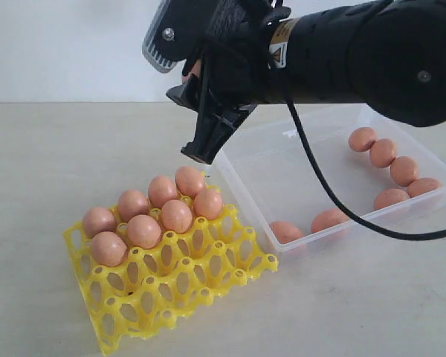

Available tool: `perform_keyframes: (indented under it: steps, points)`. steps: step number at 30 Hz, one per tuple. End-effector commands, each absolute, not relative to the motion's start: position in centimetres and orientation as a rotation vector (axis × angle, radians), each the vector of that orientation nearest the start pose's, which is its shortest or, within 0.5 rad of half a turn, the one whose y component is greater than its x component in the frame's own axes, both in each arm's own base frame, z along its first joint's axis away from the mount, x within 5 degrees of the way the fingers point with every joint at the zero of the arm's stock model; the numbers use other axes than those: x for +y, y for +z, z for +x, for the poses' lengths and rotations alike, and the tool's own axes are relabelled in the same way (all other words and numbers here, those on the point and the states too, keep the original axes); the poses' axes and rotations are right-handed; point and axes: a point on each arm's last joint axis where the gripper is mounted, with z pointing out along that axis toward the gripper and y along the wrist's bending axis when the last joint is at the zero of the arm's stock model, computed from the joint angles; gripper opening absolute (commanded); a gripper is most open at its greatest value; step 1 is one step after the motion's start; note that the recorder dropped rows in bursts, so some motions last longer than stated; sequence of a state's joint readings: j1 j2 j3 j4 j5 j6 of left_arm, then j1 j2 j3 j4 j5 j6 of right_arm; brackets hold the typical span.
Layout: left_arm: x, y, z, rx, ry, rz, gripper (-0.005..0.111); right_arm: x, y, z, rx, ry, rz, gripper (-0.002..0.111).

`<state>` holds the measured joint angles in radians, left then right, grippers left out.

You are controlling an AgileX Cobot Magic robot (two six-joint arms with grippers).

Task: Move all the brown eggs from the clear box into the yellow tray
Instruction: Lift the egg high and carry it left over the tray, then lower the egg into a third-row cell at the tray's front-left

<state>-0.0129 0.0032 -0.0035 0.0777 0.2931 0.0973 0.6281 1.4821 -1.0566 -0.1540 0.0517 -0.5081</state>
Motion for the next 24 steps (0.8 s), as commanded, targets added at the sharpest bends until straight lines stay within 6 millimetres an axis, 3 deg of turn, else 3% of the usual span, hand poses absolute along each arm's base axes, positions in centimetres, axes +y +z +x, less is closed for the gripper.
perform_keyframes:
  steps: [1,4,6,11,14,18,20,24]
  points:
    - [0.1,18.7,5.5,1.771,0.125,0.15,0.004,19.6,31.0,27.7,1.568,-0.103,-1.258,0.0]
    - [0.1,18.7,5.5,1.771,0.125,0.15,0.004,18.4,30.0,27.8,1.596,-0.256,-1.443,0.0]
    - [0.1,18.7,5.5,1.771,0.125,0.15,0.004,16.9,29.6,28.4,1.67,-0.314,-1.433,0.0]
    - [0.1,18.7,5.5,1.771,0.125,0.15,0.004,12.6,30.2,30.8,1.904,-0.285,-0.995,0.0]
    - [0.1,18.7,5.5,1.771,0.125,0.15,0.004,10.4,30.9,32.0,1.979,-0.152,-0.645,0.0]
    - [0.1,18.7,5.5,1.771,0.125,0.15,0.004,8.9,32.1,33.1,1.924,0.11,-0.274,0.0]
    - [0.1,18.7,5.5,1.771,0.125,0.15,0.004,8.9,32.9,33.4,1.846,0.25,-0.177,0.0]
    - [0.1,18.7,5.5,1.771,0.125,0.15,0.004,10.0,34.7,33.3,1.654,0.465,-0.173,0.0]
